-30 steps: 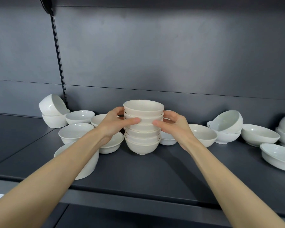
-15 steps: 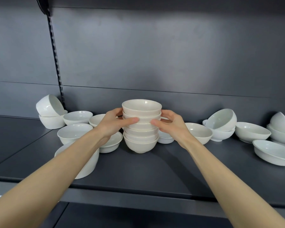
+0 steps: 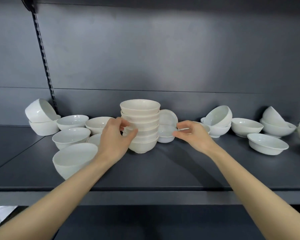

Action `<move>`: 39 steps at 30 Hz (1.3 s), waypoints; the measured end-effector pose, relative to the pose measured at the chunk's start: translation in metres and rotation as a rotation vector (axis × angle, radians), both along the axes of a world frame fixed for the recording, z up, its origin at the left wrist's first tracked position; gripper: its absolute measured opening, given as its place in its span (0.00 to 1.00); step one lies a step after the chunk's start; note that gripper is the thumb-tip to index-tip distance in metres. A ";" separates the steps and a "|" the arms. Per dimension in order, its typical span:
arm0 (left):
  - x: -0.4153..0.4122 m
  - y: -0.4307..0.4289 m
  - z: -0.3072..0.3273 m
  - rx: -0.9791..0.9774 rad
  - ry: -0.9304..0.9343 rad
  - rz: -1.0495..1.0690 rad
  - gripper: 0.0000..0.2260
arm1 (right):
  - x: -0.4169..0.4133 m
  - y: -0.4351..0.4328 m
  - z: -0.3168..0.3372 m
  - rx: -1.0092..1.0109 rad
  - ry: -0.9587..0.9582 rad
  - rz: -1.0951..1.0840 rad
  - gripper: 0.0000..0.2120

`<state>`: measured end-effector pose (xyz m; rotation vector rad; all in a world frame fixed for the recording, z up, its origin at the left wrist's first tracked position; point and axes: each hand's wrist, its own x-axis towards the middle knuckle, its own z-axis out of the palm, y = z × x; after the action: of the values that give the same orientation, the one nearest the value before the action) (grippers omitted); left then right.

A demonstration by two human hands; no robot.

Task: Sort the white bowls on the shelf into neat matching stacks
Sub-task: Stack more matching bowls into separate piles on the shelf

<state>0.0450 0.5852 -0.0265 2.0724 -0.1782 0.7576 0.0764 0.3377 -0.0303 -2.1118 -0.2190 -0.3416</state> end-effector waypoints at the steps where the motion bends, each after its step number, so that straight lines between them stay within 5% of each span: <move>1: -0.002 -0.006 -0.002 0.011 -0.011 -0.039 0.07 | -0.003 -0.009 0.001 -0.017 -0.002 -0.027 0.18; 8: 0.008 -0.073 -0.018 0.076 0.166 -0.307 0.09 | -0.011 -0.066 0.006 -0.088 -0.034 -0.209 0.18; 17: 0.054 -0.152 -0.044 0.078 0.489 -0.437 0.34 | 0.016 -0.114 -0.002 -0.161 0.073 -0.142 0.20; 39: 0.064 -0.191 -0.039 -0.219 0.330 -0.343 0.34 | 0.044 -0.150 -0.010 0.097 0.017 0.128 0.07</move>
<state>0.1094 0.3946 -0.0659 1.8605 -0.2452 0.2119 0.1200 0.1880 -0.0405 -1.9938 -0.3204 -0.2534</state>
